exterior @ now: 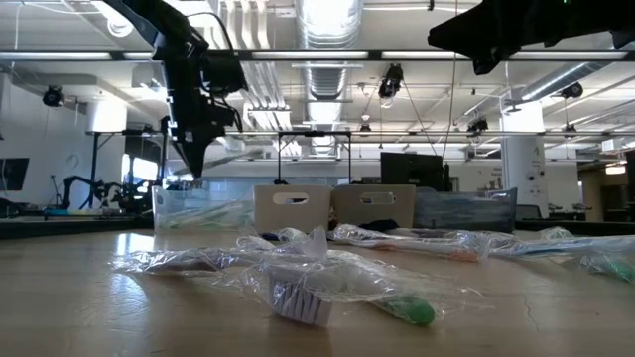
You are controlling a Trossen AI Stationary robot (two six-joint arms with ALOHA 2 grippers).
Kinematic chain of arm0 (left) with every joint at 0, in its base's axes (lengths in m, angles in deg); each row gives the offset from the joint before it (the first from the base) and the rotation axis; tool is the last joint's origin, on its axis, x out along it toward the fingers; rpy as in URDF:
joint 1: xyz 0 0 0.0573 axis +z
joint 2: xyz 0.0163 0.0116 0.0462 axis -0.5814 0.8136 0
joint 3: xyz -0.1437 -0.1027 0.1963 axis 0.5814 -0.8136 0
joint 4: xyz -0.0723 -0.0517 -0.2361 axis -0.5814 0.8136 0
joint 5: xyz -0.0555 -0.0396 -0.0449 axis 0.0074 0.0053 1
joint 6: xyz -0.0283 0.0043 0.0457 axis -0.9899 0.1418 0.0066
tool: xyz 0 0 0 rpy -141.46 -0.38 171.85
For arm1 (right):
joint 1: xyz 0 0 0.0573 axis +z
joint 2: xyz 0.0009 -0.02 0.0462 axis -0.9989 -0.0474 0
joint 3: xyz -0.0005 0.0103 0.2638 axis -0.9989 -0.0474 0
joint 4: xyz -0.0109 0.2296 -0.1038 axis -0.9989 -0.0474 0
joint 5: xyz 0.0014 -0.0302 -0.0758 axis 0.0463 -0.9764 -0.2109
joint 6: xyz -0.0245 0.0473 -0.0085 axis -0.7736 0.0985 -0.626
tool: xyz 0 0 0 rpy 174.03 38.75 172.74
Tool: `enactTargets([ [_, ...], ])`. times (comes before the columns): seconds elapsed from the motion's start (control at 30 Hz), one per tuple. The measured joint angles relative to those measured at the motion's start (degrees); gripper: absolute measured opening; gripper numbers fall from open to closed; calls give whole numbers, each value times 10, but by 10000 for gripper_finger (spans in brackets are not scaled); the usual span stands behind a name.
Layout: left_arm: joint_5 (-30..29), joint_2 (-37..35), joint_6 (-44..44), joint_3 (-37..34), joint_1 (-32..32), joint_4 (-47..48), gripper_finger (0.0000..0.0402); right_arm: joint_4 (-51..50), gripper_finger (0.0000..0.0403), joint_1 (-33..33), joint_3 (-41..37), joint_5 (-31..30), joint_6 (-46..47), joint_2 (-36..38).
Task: Pick & Place Toothbrushes
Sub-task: Put the green toothbrush into the transparent bin
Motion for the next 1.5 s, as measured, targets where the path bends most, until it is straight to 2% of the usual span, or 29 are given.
enactTargets([
  [0.37, -1, 35, 6, 0, 21, 0, 35, 0, 47, 0, -2, 0, -3, 0],
  [1.1, -1, 86, 17, 0, 43, 0, 35, 0, 102, 0, -2, 0, -5, 0],
  [1.33, -1, 109, 16, -1, 43, -1, 35, 0, 107, 0, -3, 0, -5, 0],
  [1.5, -1, 128, 16, -1, 43, -2, 35, 0, 92, 0, -3, 0, -5, 0],
])
